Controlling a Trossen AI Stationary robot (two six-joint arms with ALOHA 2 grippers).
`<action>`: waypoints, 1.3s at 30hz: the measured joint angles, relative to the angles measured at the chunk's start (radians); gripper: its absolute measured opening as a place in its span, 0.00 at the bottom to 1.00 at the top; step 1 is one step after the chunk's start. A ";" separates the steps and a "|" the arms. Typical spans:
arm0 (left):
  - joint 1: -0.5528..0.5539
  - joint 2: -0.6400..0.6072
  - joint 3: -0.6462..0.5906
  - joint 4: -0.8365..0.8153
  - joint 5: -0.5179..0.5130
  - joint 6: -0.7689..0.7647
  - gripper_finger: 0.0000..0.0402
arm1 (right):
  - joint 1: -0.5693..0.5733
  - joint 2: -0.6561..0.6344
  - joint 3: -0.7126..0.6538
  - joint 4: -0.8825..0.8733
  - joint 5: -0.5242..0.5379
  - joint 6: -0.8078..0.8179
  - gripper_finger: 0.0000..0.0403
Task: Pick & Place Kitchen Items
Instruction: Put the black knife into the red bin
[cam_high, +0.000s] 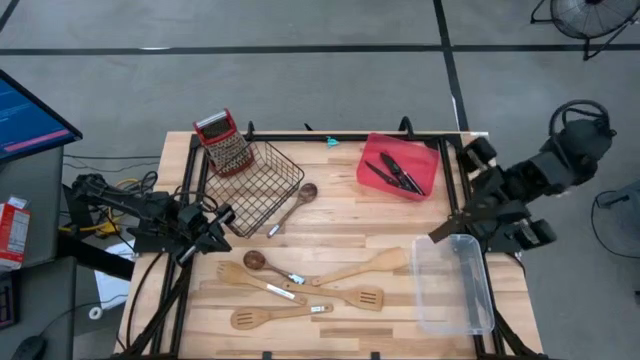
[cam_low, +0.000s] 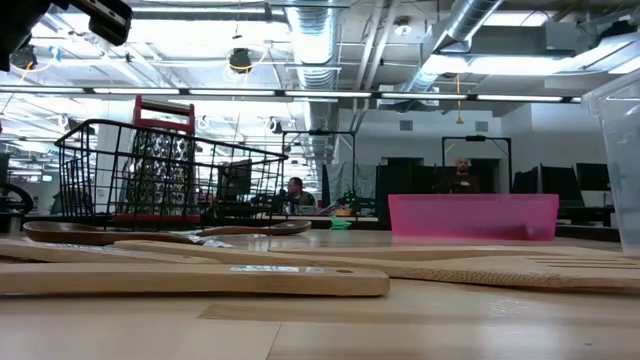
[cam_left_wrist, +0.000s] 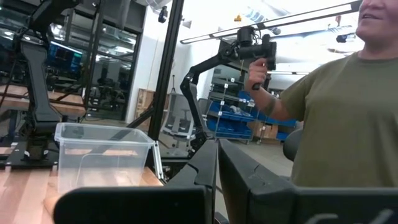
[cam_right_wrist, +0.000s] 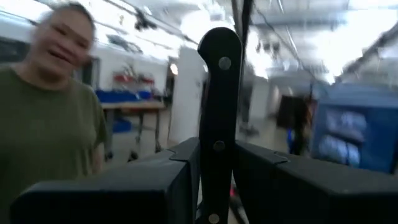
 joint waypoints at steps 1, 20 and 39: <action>0.000 0.000 0.000 0.001 0.000 0.000 0.01 | 0.000 0.000 0.000 -0.035 0.038 0.018 0.19; 0.000 0.000 0.000 0.012 0.000 0.000 0.01 | -0.177 0.190 -0.001 -0.689 0.591 0.094 0.19; 0.000 0.000 0.000 0.013 0.000 0.000 0.01 | -0.377 0.449 -0.001 -0.821 1.314 -0.712 0.19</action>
